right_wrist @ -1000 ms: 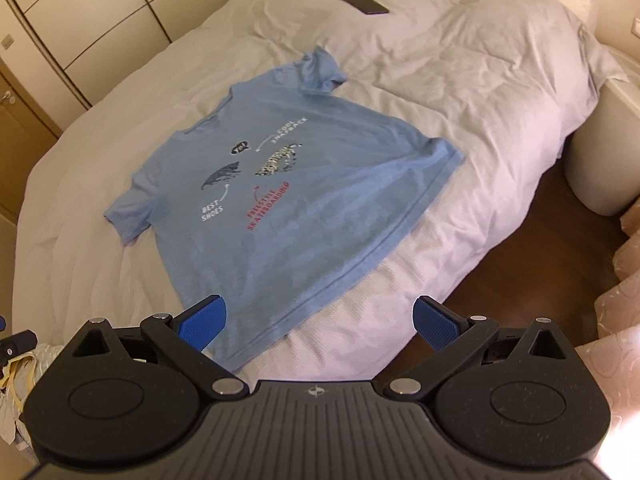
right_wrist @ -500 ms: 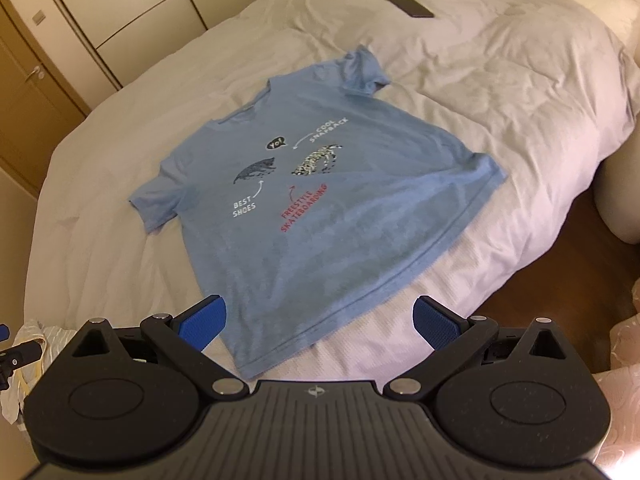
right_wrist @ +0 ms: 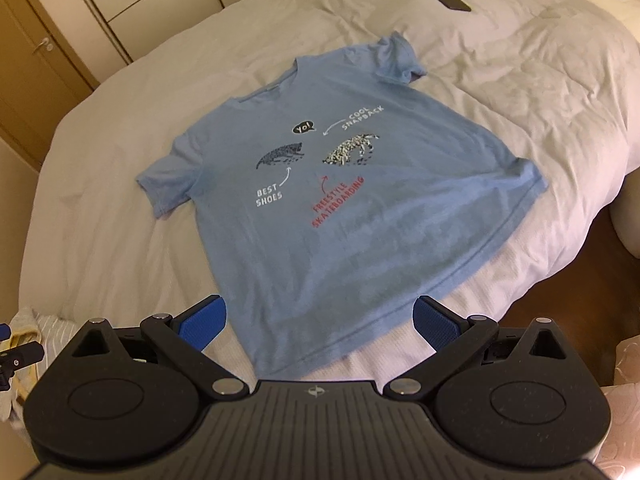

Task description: Fold clothes

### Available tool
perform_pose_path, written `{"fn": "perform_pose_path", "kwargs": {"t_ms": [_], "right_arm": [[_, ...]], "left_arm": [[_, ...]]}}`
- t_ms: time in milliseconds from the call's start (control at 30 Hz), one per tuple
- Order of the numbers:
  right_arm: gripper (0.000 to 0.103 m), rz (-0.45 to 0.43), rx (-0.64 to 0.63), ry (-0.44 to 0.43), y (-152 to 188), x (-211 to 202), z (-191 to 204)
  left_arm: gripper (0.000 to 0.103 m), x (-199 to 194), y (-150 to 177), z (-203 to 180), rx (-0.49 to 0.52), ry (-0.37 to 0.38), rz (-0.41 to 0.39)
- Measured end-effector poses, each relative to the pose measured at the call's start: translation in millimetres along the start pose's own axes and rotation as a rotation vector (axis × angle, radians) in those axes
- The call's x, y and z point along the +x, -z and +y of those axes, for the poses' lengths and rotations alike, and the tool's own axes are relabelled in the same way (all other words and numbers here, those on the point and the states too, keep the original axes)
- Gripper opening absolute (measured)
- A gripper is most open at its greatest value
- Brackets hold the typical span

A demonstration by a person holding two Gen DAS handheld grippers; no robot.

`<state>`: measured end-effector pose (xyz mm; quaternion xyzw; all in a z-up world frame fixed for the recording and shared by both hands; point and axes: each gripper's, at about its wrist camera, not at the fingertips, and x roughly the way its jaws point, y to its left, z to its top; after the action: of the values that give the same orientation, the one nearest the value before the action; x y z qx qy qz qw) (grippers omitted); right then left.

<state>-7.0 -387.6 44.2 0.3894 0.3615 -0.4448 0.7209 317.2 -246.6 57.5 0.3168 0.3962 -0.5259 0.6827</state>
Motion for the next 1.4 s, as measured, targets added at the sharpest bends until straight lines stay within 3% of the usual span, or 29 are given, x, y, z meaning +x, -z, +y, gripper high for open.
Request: {"fn": "perform_pose_path", "kwargs": {"t_ms": [267, 567, 700, 833, 933, 1067, 1133, 1233, 1400], "right_arm": [[0.102, -0.011, 0.048, 0.034, -34, 20, 50], [0.102, -0.019, 0.023, 0.047, -56, 37, 112], [0.102, -0.006, -0.041, 0.055, -59, 47, 132], [0.102, -0.023, -0.203, 0.045, -58, 59, 159], [0.095, -0.045, -0.411, 0.023, -51, 73, 189], [0.08, -0.06, -0.715, -0.005, -36, 103, 231], [0.074, -0.06, -0.832, -0.026, -29, 121, 247], [0.06, -0.054, -0.96, -0.06, -24, 152, 263], [0.053, -0.065, -1.061, -0.059, -21, 206, 271]], "left_arm": [[0.101, 33, -48, 57, 0.024, 0.055, -0.029], [0.101, 62, -71, 109, 0.039, 0.068, -0.031], [0.101, 75, -76, 123, 0.054, 0.066, -0.032], [0.1, 90, -86, 130, 0.129, 0.066, -0.036], [0.097, 103, -94, 127, 0.245, 0.052, -0.056], [0.09, 130, -102, 112, 0.534, 0.0, -0.111], [0.081, 148, -105, 107, 0.67, -0.017, -0.121], [0.076, 180, -109, 102, 0.831, -0.027, -0.13], [0.072, 248, -117, 97, 1.074, -0.04, -0.122]]}}
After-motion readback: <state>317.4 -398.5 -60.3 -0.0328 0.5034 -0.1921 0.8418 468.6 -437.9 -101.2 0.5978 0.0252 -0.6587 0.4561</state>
